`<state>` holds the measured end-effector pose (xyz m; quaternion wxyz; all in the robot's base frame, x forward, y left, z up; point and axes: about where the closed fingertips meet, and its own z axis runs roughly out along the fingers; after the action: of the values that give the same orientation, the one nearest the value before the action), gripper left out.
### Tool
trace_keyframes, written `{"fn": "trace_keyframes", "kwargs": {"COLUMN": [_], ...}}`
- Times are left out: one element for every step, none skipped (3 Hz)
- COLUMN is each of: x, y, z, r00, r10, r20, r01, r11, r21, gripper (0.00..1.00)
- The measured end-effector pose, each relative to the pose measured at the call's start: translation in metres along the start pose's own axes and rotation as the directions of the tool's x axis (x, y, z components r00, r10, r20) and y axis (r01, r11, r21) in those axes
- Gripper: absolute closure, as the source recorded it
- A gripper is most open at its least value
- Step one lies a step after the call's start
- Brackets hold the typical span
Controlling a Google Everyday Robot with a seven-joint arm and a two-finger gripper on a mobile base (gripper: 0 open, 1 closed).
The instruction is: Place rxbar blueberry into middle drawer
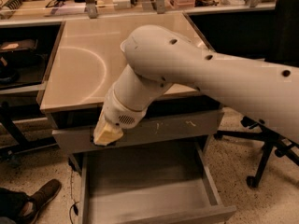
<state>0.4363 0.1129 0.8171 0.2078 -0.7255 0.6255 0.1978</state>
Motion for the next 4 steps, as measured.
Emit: {"fn": "trace_keyframes", "kwargs": {"x": [0.006, 0.009, 0.035, 0.064], "y": [0.009, 0.015, 0.033, 0.048], "z": [0.002, 0.009, 0.044, 0.079], "r00": [1.000, 1.000, 0.995, 0.988], "r10": [0.017, 0.028, 0.095, 0.156], "r20": [-0.003, 0.003, 0.024, 0.018], "r01": [-0.017, -0.028, -0.092, -0.153], "r11": [0.9998, 0.9991, 0.9924, 0.9816], "r21": [-0.009, -0.031, -0.081, -0.115], "gripper": [1.00, 1.00, 1.00, 1.00]}}
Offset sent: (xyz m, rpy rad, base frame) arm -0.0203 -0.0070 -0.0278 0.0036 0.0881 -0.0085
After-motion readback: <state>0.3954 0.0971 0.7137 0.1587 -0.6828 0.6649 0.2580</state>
